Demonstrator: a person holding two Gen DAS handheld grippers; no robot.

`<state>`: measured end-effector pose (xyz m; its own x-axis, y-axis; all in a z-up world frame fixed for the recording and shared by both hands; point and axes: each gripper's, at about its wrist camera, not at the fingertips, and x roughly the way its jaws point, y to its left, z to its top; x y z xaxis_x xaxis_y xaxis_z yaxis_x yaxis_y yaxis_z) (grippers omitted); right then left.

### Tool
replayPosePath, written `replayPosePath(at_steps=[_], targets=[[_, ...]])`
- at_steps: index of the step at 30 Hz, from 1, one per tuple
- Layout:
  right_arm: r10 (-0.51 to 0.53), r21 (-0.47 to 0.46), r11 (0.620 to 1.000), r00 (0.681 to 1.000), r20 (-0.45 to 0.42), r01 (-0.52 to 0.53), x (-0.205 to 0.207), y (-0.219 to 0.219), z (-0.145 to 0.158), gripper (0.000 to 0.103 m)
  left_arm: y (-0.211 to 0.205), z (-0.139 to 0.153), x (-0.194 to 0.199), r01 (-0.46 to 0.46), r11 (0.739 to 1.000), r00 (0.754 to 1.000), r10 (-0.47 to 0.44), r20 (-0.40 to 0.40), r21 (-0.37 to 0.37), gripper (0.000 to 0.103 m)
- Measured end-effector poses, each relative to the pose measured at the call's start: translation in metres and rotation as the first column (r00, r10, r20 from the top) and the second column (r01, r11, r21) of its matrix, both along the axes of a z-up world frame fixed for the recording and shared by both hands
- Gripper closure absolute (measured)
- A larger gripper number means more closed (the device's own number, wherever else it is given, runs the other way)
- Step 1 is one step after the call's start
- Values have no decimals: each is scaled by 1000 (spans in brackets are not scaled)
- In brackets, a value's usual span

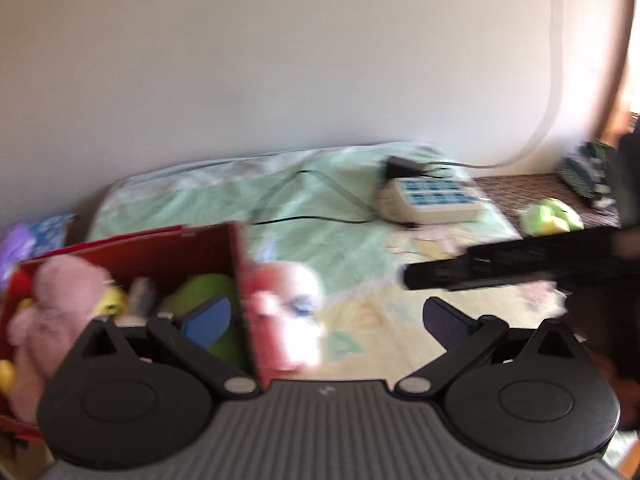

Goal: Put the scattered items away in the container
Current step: 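Withdraw both grippers and move toward the white plaid-eared bunny, then close both grippers on the white bunny's body below its bow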

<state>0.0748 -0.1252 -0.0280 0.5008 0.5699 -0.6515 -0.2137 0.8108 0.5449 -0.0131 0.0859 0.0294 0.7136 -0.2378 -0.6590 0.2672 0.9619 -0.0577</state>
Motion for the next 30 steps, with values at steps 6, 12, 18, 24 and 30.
replayPosePath(at_steps=[6, 12, 18, 24, 30], targets=[[55, 26, 998, 994, -94, -53, 19, -20, -15, 39, -43, -23, -11, 100, 994, 995, -101, 11, 44, 1], [197, -41, 979, 976, -91, -201, 52, 2, -10, 37, -57, -55, 1, 59, 996, 998, -57, -31, 61, 1], [353, -28, 933, 925, -143, -360, 95, 45, -30, 33, -63, -86, -1, 24, 992, 999, -19, -42, 127, 1], [396, 52, 918, 894, -209, -394, 118, 77, -60, 30, -69, -105, 5, -10, 991, 998, 19, -63, 135, 1], [375, 85, 927, 898, -228, -365, 134, 96, -81, 25, -75, -122, 9, -24, 987, 996, 38, -84, 161, 1]])
